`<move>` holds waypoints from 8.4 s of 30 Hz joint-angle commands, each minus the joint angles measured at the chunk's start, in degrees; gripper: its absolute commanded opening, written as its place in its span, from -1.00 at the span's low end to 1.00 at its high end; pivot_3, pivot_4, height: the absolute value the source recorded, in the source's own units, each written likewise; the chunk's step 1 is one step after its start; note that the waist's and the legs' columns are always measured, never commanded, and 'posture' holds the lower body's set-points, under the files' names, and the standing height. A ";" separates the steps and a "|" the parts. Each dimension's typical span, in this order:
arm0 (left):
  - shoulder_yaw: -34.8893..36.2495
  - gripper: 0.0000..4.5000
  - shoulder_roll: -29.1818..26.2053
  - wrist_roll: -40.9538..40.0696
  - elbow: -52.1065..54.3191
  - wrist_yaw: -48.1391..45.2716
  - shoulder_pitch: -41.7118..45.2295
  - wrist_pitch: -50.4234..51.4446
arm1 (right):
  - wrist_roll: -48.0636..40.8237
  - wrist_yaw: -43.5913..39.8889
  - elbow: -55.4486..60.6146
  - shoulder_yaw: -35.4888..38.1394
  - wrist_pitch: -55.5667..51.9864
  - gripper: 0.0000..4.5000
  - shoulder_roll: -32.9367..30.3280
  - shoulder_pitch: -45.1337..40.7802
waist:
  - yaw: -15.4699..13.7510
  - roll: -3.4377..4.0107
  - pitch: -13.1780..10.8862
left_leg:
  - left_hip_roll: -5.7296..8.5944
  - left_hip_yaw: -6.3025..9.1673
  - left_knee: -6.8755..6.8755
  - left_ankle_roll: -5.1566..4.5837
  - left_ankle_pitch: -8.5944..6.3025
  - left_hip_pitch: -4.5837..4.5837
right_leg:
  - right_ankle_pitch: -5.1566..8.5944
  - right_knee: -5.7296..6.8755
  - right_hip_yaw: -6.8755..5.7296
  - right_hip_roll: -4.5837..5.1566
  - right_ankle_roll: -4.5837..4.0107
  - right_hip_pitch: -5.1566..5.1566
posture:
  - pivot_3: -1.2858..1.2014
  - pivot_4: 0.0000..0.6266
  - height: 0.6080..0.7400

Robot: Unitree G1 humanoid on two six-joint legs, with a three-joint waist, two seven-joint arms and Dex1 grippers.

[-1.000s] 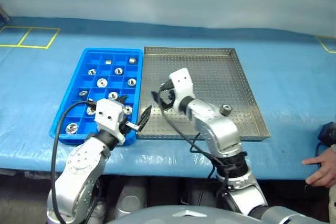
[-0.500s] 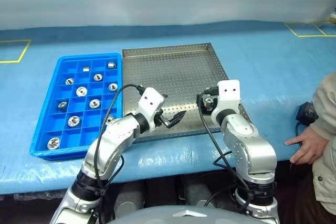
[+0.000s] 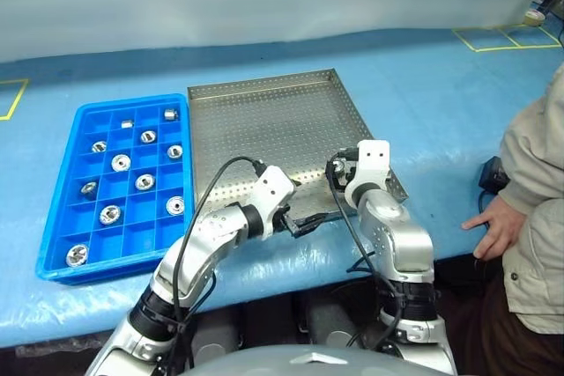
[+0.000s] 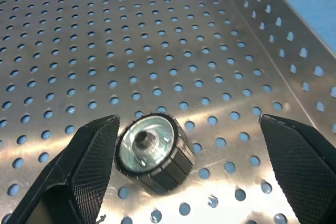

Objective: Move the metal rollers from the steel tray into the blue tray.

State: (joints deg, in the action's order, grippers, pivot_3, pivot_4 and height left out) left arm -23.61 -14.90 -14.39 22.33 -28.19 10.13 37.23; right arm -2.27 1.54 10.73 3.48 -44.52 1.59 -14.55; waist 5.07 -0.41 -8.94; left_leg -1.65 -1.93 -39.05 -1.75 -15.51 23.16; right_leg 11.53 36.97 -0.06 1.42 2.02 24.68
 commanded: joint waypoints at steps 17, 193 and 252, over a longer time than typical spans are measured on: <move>3.32 1.00 2.52 -0.08 9.42 7.96 -7.24 1.38 | -0.62 -3.94 2.62 -6.86 -2.53 -0.16 -1.27 -3.27 | -3.41 0.00 0.00 | 0.01 -0.05 0.00 -0.08 -0.05 -0.01 | -0.02 0.00 0.03 0.04 0.02 0.01 | 0.09 -0.52 1.00; 13.49 1.00 -3.65 -0.06 26.98 13.51 -28.15 -1.50 | -7.89 -21.87 14.05 -26.15 -7.17 0.98 -8.44 -1.67 | -12.15 -0.13 0.05 | -0.03 0.59 -0.08 0.10 -0.03 0.35 | 0.40 -0.07 -0.84 0.06 -0.52 0.01 | 0.28 -0.52 1.00; 18.02 1.00 -0.53 -0.35 30.15 23.49 -30.29 -5.80 | -2.02 -11.68 -8.30 -19.64 2.16 -0.21 5.56 -21.76 | -12.02 -0.02 -0.01 | 0.01 0.63 0.01 0.15 0.01 0.26 | 0.29 -0.02 -0.82 -0.02 -0.37 -0.02 | 0.39 -0.52 1.00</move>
State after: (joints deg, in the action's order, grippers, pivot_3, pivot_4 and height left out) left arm -6.95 -16.11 -16.34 49.90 -6.70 -19.82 33.11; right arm -4.55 -9.20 3.97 -15.00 -44.93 6.41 -35.09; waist -6.95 -0.44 -8.95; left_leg -1.63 -1.29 -39.04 -1.60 -15.50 23.43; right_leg 11.82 36.94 -0.90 1.41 1.66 24.67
